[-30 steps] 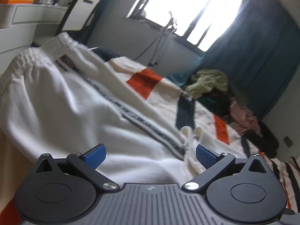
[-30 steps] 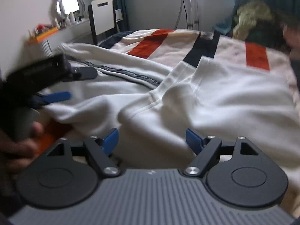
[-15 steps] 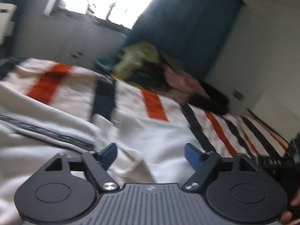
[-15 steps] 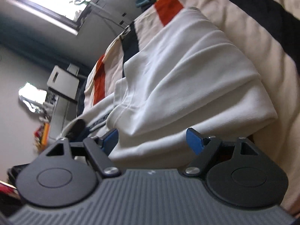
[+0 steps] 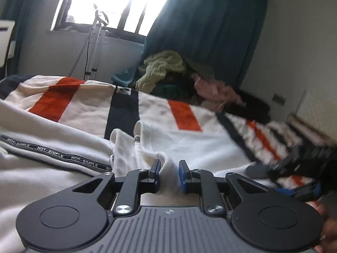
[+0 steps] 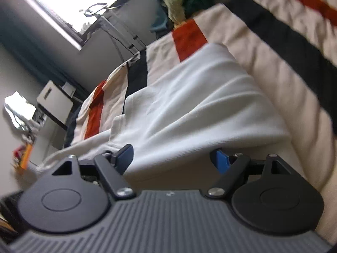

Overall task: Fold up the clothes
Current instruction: 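Grasp the folded garment's edge with the left gripper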

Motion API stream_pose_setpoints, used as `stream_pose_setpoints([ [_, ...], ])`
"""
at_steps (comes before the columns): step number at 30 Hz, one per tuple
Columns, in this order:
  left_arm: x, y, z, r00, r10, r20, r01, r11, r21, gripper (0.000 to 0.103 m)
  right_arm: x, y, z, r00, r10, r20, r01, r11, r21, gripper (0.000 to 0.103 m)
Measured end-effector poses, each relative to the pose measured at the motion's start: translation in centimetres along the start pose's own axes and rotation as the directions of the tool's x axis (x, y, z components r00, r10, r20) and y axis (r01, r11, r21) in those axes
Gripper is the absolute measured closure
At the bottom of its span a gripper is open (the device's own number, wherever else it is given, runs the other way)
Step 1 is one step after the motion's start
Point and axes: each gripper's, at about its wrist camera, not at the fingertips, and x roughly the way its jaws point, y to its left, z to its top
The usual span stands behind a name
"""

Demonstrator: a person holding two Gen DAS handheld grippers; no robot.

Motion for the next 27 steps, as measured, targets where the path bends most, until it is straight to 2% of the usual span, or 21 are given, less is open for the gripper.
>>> stream_pose_setpoints([
  [3, -2.1, -0.9, -0.2, 1.000, -0.008, 0.001, 0.008, 1.000, 0.025, 0.090, -0.4, 0.5, 0.2, 0.999, -0.020, 0.033, 0.022, 0.998, -0.060, 0.021],
  [7, -4.2, -1.8, -0.7, 1.000, -0.016, 0.008, 0.016, 1.000, 0.015, 0.093, -1.3, 0.9, 0.1, 0.997, -0.039, 0.070, 0.047, 0.991, -0.124, 0.028],
  [11, -5.0, -1.9, -1.1, 1.000, 0.023, -0.008, -0.023, 1.000, -0.001, 0.094, -2.2, 0.7, 0.1, 0.995, -0.045, 0.086, 0.057, 0.989, -0.137, 0.047],
  [14, -4.4, -1.5, -1.8, 0.996, 0.070, -0.058, -0.070, 0.998, -0.006, 0.097, -3.0, 0.8, -0.1, 0.993, -0.053, 0.105, 0.070, 0.985, -0.156, 0.057],
  [19, -3.0, -1.1, -2.9, 0.989, 0.105, -0.103, -0.105, 0.994, 0.011, 0.096, -3.6, 1.9, -0.5, 0.984, -0.082, 0.158, 0.119, 0.963, -0.240, 0.060],
  [22, -2.7, -1.0, -3.1, 0.987, 0.116, -0.113, -0.114, 0.993, 0.018, 0.097, -4.7, 2.7, -0.8, 0.967, -0.098, 0.237, 0.170, 0.936, -0.307, 0.060],
  [24, -2.8, -0.9, -3.2, 0.987, 0.112, -0.113, -0.111, 0.994, 0.014, 0.096, -5.3, 2.8, -0.8, 0.959, -0.078, 0.271, 0.165, 0.935, -0.315, 0.060],
  [26, -3.0, -0.7, -3.2, 0.988, 0.108, -0.107, -0.108, 0.994, 0.003, 0.096, -4.9, 2.7, -0.7, 0.962, -0.072, 0.263, 0.156, 0.937, -0.313, 0.060],
  [27, -3.2, -0.6, -3.1, 0.989, 0.107, -0.103, -0.109, 0.994, -0.007, 0.096, -4.0, 2.4, -0.5, 0.973, -0.082, 0.215, 0.148, 0.940, -0.308, 0.060],
])
